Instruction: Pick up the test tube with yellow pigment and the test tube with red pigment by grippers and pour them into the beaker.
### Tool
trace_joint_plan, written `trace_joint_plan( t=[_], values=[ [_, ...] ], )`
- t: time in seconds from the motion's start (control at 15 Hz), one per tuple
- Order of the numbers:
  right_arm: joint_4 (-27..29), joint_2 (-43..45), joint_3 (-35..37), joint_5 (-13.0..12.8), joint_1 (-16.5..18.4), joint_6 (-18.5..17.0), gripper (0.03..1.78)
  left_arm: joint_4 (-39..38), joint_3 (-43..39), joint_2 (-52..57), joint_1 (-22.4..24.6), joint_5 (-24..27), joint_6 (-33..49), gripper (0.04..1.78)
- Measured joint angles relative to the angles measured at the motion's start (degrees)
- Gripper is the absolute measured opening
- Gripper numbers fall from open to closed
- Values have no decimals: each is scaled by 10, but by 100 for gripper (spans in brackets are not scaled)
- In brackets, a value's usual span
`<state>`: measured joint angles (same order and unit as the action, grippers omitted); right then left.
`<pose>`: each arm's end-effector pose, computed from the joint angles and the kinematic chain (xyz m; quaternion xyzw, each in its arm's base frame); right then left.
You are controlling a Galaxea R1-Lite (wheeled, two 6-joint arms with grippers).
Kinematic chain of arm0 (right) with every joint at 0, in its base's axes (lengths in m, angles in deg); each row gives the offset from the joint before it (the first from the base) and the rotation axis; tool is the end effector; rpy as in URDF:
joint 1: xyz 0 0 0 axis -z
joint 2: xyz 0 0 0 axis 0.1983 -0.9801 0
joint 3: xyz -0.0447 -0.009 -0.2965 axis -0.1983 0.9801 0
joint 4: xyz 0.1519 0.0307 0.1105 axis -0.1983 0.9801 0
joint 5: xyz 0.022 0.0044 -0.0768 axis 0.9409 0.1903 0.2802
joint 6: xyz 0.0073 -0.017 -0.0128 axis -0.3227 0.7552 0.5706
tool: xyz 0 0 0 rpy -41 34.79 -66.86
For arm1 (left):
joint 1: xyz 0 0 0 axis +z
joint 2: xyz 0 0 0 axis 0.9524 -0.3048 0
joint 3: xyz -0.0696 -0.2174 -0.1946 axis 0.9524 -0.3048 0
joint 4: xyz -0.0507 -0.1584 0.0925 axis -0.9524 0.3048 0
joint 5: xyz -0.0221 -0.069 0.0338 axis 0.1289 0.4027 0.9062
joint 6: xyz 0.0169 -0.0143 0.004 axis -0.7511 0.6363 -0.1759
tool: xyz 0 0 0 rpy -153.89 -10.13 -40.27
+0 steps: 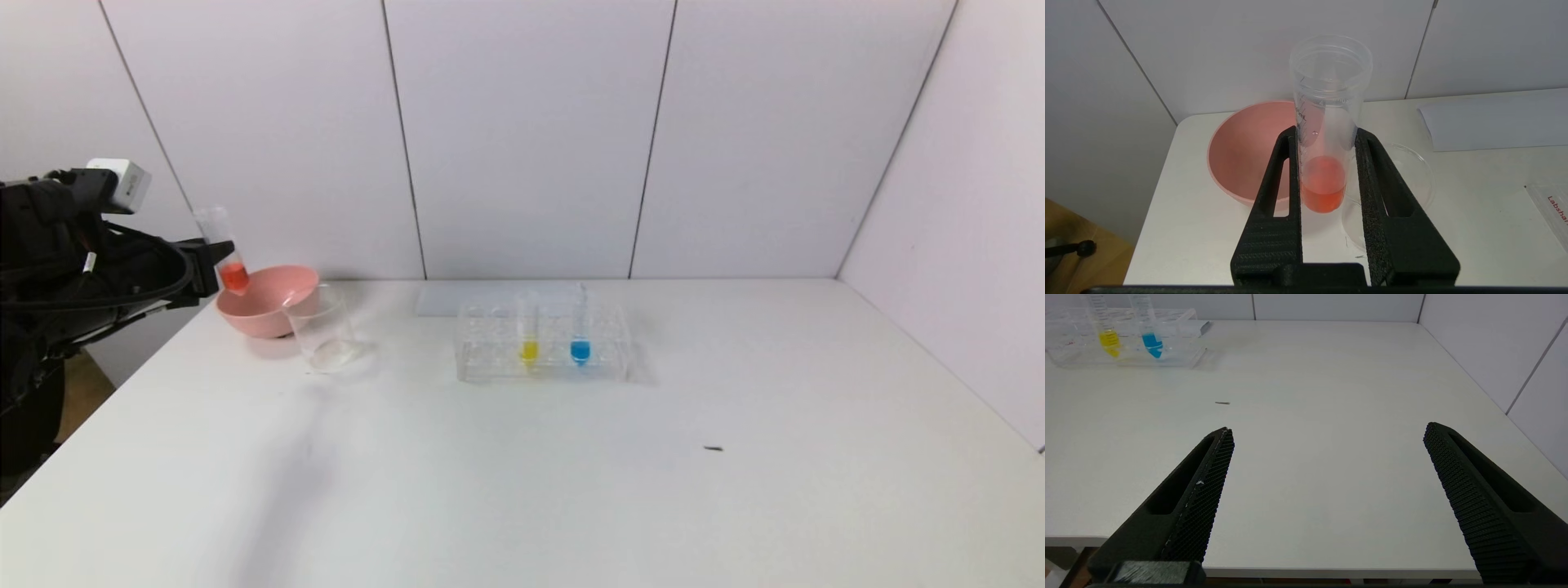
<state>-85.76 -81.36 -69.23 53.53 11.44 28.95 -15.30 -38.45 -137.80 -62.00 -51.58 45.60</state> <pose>-0.0227 -0.0001 0.0759 0.0009 0.0008 0.0000 1.0000 0.3076 0.0502 0.2055 0.0196 0.0499 -0.0327 0.9980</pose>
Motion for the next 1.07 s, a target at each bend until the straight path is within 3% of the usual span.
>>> trace_joint_plan(
  t=[0.53, 1.07],
  values=[
    [0, 0, 0, 0, 0, 0, 170, 0, 2, -11, 0, 7, -21, 44],
    [0, 0, 0, 0, 0, 0, 170, 7, 15, -19, 2, 63, -24, 44]
  ],
)
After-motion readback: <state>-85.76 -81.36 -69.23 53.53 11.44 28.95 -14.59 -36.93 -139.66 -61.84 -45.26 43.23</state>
